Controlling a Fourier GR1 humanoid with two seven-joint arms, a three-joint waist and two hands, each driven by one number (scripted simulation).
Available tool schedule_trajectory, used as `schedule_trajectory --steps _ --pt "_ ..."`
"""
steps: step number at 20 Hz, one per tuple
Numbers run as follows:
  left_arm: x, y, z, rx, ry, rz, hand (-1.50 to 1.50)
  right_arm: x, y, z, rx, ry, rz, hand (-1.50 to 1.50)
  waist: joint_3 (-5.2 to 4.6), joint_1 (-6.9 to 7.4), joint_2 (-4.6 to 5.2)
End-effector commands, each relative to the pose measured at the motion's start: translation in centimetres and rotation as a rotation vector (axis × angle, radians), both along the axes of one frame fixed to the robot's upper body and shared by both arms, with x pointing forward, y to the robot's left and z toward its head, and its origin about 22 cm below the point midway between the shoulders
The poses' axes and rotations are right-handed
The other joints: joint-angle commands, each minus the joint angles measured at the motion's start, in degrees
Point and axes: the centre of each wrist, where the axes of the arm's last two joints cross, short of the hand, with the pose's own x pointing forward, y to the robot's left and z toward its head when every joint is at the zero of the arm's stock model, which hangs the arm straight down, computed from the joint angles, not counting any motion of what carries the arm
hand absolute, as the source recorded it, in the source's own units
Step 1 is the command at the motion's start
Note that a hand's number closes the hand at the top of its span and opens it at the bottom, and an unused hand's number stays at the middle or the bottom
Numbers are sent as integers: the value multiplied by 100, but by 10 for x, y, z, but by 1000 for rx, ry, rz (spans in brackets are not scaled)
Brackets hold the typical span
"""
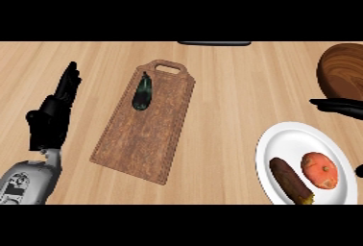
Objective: Pick the squash from the plate and place it in the bowl
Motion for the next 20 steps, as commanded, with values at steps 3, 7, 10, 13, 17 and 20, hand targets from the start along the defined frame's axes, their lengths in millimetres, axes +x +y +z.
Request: schedule_trajectory --steps 3,7,10,13,17,20 --pt "-5 7 -3 2 23 0 0 -8 8 -29 -93 93 264 -150 -14 -39 -24" --pt "3 -12 14 4 -6 9 0 -2 -4 -44 -224 92 241 -150 -16 -29 -17" --pt "-1 -3 14 3 -9 9 0 -2 4 -77 -277 67 258 -150 -20 -35 -26" --pt "-3 -4 -6 -15 15 6 0 6 -1 -81 -271 71 253 -150 -26 -102 -33" --pt "-9 2 8 -10 -9 -2 0 13 -20 -99 -285 80 233 -150 -19 -12 -22" --pt "-1 -7 10 6 21 4 0 17 3 -120 -292 89 275 -150 -21 -88 -33"
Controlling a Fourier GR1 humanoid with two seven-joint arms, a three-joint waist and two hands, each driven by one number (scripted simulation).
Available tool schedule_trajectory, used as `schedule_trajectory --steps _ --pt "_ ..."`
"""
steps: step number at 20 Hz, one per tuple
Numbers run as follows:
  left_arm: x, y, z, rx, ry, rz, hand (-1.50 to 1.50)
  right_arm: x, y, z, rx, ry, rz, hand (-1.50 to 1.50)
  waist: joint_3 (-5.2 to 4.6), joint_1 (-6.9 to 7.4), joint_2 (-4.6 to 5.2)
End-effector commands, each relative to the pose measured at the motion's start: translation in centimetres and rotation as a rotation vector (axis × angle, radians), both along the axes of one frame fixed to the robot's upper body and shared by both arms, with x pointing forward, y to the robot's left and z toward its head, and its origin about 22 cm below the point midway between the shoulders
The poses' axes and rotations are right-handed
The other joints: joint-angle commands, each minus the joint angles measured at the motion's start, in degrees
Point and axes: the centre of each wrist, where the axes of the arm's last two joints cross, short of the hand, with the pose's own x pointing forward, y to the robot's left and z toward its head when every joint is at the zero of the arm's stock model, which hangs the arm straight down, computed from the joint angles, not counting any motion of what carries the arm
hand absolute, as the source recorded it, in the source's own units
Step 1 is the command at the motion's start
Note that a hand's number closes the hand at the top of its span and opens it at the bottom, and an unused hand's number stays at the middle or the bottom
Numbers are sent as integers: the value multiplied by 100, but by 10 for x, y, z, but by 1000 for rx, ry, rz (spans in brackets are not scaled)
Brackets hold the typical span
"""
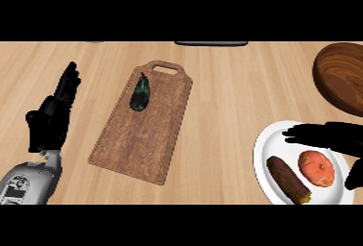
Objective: Pick the squash from the plate and place it in the bowl
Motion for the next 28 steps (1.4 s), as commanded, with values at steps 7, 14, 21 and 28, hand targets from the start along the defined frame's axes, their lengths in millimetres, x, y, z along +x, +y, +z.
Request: schedule_trajectory --steps 7,14,21,28 --pt "-1 8 3 -2 2 11 0 9 10 -40 54 125 97 -150 -4 -73 -22" --pt "15 20 18 5 0 23 0 14 34 -51 75 25 205 150 -5 -118 -20" --pt "20 11 9 1 5 24 0 20 28 -51 132 31 200 150 -4 -123 -7" --pt "-2 18 -2 1 8 19 0 17 34 -45 205 -44 59 150 -8 -131 -36"
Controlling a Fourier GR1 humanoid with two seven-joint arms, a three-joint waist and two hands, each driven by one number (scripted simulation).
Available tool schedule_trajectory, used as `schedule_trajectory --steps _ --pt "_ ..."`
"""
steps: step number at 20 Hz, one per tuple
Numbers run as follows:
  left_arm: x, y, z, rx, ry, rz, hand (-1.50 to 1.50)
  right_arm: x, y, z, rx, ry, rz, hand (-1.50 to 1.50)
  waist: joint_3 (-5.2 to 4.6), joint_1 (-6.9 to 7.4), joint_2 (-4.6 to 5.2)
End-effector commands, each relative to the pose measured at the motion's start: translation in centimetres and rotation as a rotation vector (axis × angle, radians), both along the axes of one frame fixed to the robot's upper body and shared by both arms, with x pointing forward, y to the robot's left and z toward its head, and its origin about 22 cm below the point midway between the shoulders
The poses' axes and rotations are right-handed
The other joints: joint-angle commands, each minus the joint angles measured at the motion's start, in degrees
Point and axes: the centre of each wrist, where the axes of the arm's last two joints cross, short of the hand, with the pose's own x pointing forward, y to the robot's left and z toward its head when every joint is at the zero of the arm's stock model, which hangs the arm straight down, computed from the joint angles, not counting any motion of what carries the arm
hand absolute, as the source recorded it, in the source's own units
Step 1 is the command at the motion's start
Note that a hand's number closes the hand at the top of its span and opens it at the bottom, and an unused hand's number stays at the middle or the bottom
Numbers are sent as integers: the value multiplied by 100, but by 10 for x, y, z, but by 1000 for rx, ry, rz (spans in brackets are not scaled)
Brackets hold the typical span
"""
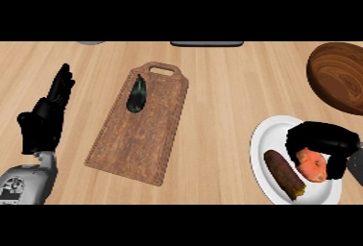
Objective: Pick the squash from the plate and place it in the bowl
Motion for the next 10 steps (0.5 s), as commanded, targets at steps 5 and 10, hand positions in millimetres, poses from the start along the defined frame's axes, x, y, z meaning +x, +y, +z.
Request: schedule_trajectory --steps 5,10 --pt "0 8 -1 5 8 38 0 14 76 -29 66 54 -578 150 -18 -209 -85" --pt "0 10 -4 7 22 57 0 25 155 -13 337 48 -824 150 7 -354 -146"
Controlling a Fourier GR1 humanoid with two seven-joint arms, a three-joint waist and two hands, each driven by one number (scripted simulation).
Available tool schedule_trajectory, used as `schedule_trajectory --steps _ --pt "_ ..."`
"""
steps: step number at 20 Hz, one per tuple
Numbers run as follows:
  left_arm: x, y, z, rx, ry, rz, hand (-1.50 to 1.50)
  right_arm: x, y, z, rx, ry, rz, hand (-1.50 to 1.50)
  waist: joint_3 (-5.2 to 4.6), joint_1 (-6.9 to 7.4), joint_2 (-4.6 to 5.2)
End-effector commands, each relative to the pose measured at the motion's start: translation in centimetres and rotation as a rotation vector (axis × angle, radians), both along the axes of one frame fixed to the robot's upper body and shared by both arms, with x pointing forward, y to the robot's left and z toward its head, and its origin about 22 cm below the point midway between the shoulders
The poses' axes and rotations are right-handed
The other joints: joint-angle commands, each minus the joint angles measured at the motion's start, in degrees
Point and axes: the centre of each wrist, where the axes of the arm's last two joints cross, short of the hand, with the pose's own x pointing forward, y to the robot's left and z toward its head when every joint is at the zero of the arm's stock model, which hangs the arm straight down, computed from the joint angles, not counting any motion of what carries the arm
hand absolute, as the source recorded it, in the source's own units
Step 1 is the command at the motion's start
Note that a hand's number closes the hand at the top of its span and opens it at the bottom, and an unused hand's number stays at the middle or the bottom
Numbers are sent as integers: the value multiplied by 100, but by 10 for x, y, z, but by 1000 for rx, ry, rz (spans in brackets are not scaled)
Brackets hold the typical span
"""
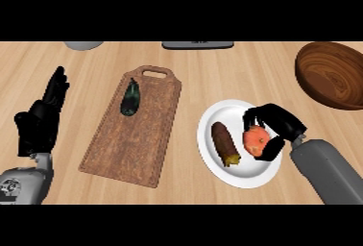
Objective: Pick the squash from the plate and place it in the bowl
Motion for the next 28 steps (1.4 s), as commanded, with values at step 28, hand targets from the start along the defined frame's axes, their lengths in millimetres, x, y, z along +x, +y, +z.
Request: schedule_trajectory --steps 28 --pt "2 -1 10 1 -40 -23 0 14 -72 170 393 -523 -1071 150 88 256 168"
